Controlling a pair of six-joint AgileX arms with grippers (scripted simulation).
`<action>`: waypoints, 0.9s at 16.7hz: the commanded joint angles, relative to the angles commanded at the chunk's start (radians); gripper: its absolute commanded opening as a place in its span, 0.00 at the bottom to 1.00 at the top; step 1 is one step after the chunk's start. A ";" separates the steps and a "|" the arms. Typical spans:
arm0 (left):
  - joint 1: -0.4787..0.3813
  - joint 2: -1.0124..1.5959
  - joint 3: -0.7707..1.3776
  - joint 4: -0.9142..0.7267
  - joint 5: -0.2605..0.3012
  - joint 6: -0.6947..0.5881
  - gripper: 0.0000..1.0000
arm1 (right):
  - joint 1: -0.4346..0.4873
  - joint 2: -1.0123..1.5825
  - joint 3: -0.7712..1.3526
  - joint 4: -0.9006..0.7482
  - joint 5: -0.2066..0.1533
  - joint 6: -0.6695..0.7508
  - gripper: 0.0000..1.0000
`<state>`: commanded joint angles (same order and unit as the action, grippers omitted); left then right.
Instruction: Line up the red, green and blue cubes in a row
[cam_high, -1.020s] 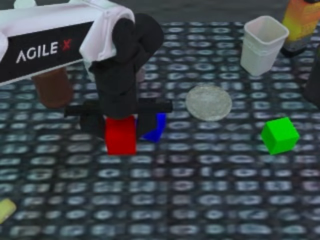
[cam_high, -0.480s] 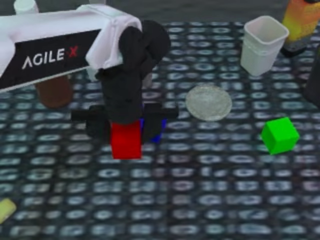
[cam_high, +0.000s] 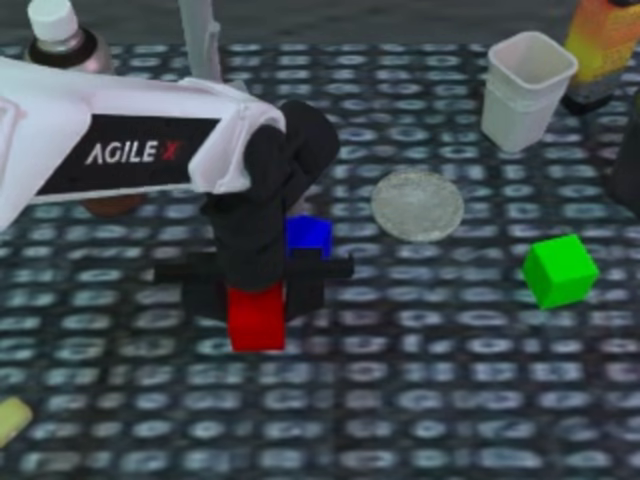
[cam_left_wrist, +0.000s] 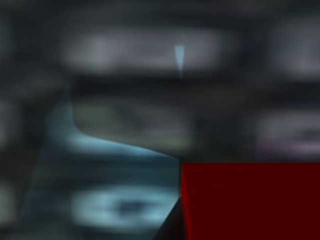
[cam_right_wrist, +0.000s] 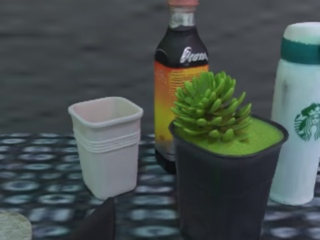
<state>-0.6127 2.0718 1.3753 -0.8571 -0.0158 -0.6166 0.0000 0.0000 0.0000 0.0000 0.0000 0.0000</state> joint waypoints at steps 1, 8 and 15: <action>0.000 0.000 0.000 0.000 0.000 0.000 0.00 | 0.000 0.000 0.000 0.000 0.000 0.000 1.00; 0.000 0.000 0.000 0.000 0.000 0.000 0.45 | 0.000 0.000 0.000 0.000 0.000 0.000 1.00; 0.000 0.000 0.000 0.000 0.000 0.000 0.98 | 0.000 0.000 0.000 0.000 0.000 0.000 1.00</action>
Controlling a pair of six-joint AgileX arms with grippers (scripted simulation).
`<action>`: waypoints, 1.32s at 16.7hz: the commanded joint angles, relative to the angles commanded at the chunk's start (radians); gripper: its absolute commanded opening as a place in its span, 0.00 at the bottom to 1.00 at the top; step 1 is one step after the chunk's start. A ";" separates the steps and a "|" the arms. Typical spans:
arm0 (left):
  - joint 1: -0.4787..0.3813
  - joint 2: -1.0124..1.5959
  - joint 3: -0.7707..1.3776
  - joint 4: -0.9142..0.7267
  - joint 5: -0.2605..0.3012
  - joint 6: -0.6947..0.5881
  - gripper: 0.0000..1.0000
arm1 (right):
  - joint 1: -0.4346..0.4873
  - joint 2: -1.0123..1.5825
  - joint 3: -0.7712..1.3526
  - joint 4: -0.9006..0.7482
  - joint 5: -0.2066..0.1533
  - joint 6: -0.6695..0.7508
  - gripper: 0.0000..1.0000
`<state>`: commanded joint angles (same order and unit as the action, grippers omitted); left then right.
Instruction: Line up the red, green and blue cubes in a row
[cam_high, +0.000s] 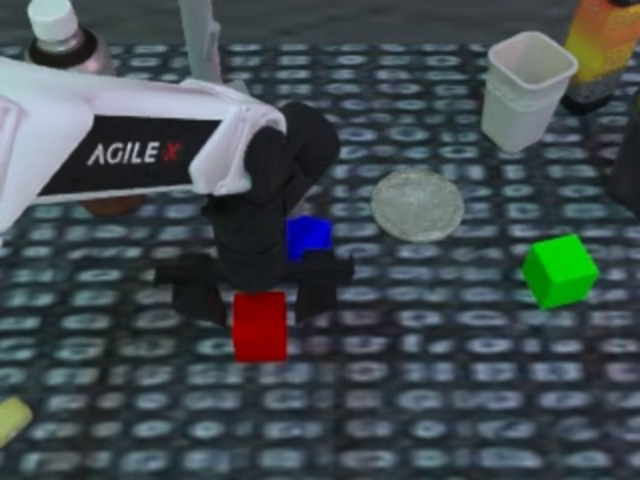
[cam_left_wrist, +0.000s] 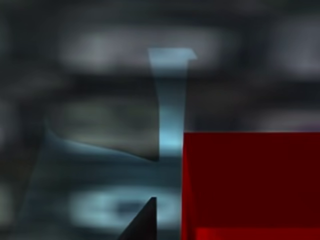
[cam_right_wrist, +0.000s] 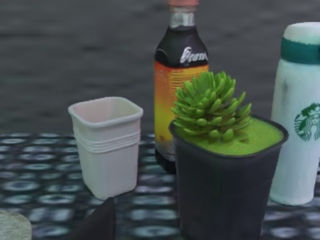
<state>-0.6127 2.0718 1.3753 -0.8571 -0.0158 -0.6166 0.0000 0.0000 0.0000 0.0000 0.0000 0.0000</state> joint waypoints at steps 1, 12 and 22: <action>0.000 0.000 0.000 0.000 0.000 0.000 1.00 | 0.000 0.000 0.000 0.000 0.000 0.000 1.00; 0.004 -0.013 0.029 -0.041 0.000 -0.003 1.00 | 0.000 0.000 0.000 0.000 0.000 0.000 1.00; 0.017 -0.092 0.157 -0.249 -0.001 -0.006 1.00 | 0.000 0.000 0.000 0.000 0.000 0.000 1.00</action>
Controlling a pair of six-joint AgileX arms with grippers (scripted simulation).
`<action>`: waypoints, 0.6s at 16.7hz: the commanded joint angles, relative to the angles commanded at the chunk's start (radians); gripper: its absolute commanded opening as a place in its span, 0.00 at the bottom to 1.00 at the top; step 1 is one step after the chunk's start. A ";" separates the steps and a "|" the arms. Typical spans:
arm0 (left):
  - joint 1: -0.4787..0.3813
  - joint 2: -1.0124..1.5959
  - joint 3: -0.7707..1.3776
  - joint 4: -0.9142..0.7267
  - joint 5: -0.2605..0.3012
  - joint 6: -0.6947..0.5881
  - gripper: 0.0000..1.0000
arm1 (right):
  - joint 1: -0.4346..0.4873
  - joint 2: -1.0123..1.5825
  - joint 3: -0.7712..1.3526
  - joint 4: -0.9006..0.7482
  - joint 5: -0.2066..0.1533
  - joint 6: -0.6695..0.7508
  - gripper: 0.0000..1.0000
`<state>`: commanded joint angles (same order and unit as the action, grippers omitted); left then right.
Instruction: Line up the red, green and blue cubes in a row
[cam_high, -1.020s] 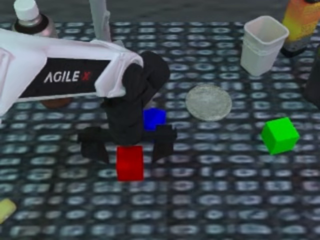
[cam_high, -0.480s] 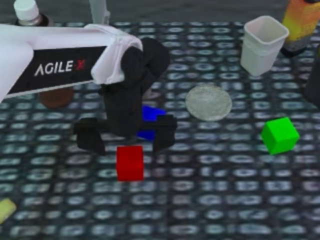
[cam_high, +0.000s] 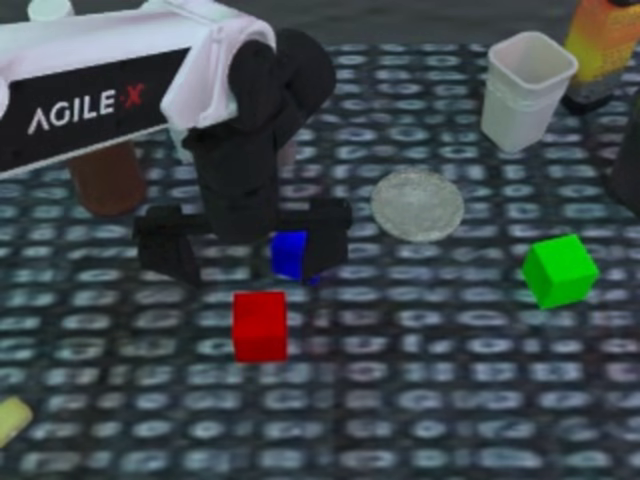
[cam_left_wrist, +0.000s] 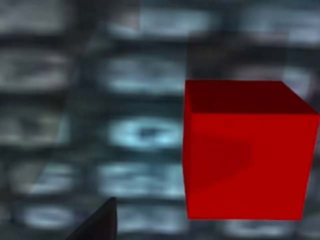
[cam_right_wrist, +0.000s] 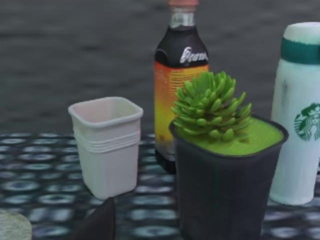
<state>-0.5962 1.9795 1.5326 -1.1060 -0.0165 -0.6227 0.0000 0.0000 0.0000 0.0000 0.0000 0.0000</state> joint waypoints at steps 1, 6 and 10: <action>-0.006 0.004 -0.002 0.003 0.000 0.000 1.00 | 0.000 0.000 0.000 0.000 0.000 0.000 1.00; 0.044 -0.100 -0.093 0.061 -0.005 0.002 1.00 | 0.018 0.098 0.095 -0.068 -0.003 0.000 1.00; 0.158 -0.371 -0.310 0.201 -0.012 0.023 1.00 | 0.052 0.362 0.326 -0.224 -0.002 -0.001 1.00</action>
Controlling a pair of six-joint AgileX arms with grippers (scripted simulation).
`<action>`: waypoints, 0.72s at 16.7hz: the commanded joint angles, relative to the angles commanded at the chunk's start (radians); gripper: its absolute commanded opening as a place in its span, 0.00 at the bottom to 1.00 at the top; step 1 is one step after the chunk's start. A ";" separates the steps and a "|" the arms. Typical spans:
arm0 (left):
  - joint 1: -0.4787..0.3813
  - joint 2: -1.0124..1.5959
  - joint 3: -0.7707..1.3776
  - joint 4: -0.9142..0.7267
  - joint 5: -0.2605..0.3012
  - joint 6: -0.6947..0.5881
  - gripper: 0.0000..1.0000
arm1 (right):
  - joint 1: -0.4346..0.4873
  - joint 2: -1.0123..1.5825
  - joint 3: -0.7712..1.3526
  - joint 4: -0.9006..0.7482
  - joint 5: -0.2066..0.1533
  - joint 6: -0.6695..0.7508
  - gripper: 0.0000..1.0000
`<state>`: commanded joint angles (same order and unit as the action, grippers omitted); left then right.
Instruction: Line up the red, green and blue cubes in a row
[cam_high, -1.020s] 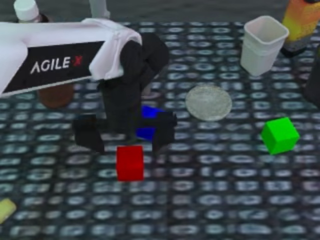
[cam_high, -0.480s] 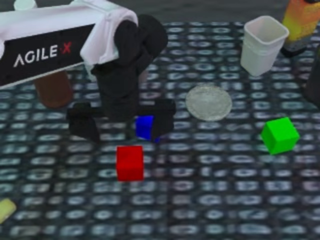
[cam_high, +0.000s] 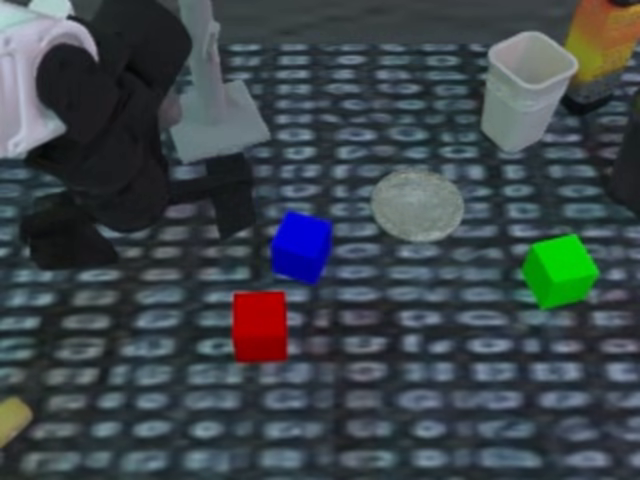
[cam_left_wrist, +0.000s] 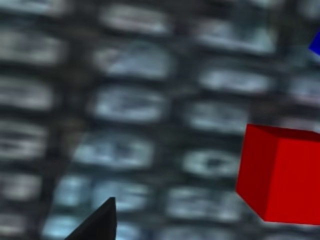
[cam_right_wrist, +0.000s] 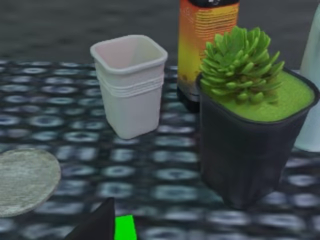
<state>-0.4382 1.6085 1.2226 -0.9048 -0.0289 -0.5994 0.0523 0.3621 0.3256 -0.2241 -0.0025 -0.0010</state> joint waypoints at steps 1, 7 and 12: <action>0.034 -0.091 -0.070 0.045 -0.002 0.012 1.00 | 0.010 0.093 0.072 -0.050 0.001 -0.001 1.00; 0.243 -0.727 -0.563 0.362 -0.007 0.160 1.00 | 0.079 0.745 0.521 -0.378 0.005 -0.010 1.00; 0.368 -1.177 -0.923 0.616 0.001 0.347 1.00 | 0.135 1.214 0.866 -0.637 0.008 -0.016 1.00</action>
<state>-0.0700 0.4312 0.2999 -0.2892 -0.0284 -0.2529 0.1873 1.5763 1.1921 -0.8616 0.0051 -0.0165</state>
